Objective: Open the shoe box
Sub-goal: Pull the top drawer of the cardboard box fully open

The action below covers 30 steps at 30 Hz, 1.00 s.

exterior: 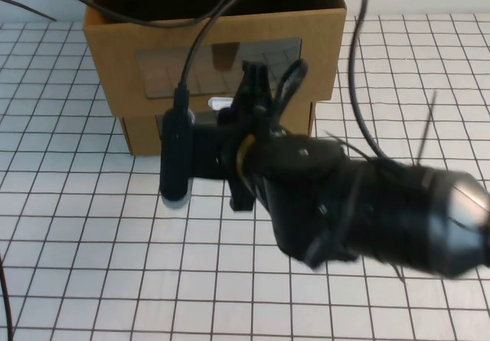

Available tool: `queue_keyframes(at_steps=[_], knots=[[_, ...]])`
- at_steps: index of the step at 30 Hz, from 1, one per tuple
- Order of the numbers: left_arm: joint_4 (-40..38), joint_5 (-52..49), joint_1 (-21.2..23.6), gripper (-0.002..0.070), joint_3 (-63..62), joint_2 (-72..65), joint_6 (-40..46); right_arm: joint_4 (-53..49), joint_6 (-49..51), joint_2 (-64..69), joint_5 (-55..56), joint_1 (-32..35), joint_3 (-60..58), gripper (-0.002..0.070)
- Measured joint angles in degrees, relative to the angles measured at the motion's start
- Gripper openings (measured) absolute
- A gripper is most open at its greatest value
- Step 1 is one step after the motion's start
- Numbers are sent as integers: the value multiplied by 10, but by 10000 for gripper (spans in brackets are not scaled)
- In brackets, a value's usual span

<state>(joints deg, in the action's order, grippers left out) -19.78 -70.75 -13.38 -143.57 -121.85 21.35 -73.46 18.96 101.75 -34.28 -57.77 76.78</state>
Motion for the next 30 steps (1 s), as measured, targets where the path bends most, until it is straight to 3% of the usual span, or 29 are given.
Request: queue_keyframes(at_steps=[7, 13, 22, 30], knots=[[1, 0, 0, -2, 0, 0, 0, 2, 77, -81, -26, -67, -107, -10], [1, 0, 0, -2, 0, 0, -1, -65, 187, -88, -29, -57, -125, 1], [1, 0, 0, -2, 0, 0, -2, -125, 244, -78, 40, 16, -82, 242], [1, 0, -1, -2, 0, 0, -2, -132, 203, -16, 65, 29, -38, 268]])
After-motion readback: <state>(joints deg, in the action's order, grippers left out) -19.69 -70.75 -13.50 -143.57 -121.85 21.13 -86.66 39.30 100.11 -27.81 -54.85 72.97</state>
